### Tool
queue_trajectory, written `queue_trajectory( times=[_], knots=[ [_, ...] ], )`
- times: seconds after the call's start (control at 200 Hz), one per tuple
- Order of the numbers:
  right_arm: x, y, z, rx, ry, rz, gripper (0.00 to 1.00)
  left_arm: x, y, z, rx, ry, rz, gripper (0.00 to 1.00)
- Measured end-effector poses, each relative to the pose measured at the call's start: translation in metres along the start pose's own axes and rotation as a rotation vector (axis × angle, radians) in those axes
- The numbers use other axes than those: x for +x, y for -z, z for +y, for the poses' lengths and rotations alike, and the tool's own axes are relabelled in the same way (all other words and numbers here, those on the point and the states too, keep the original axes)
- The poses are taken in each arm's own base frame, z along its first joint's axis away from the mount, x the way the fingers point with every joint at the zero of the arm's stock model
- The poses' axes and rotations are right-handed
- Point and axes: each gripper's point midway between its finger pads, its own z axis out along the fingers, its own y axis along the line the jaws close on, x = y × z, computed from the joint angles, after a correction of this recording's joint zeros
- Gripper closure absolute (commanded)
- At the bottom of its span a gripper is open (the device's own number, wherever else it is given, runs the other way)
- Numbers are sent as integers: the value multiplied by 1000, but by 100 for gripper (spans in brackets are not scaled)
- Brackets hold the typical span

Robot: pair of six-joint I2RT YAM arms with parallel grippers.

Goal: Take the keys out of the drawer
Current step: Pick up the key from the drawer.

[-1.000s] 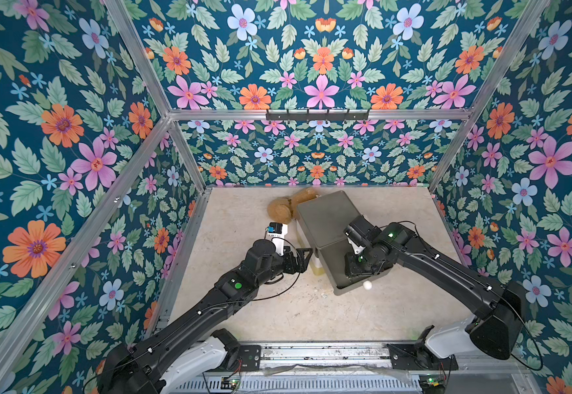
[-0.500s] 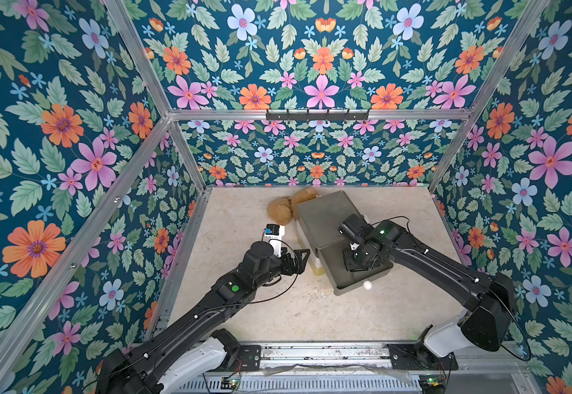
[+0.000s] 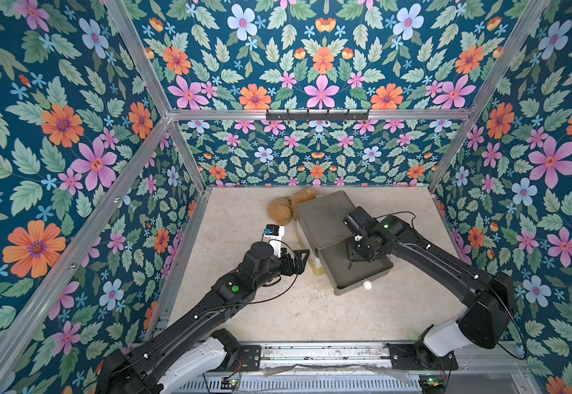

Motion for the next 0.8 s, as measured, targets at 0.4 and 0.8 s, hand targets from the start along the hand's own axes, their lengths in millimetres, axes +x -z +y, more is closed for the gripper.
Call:
queue_trajectory(
  times=[0.4,0.8],
  knots=[
    [-2,27,-10,-64,-41,-45,57,1,-3,1,-5,0,8,0],
    [9,10,-4,-119,-51,5,64,0,-2,-1,0,0,6,1]
  ],
)
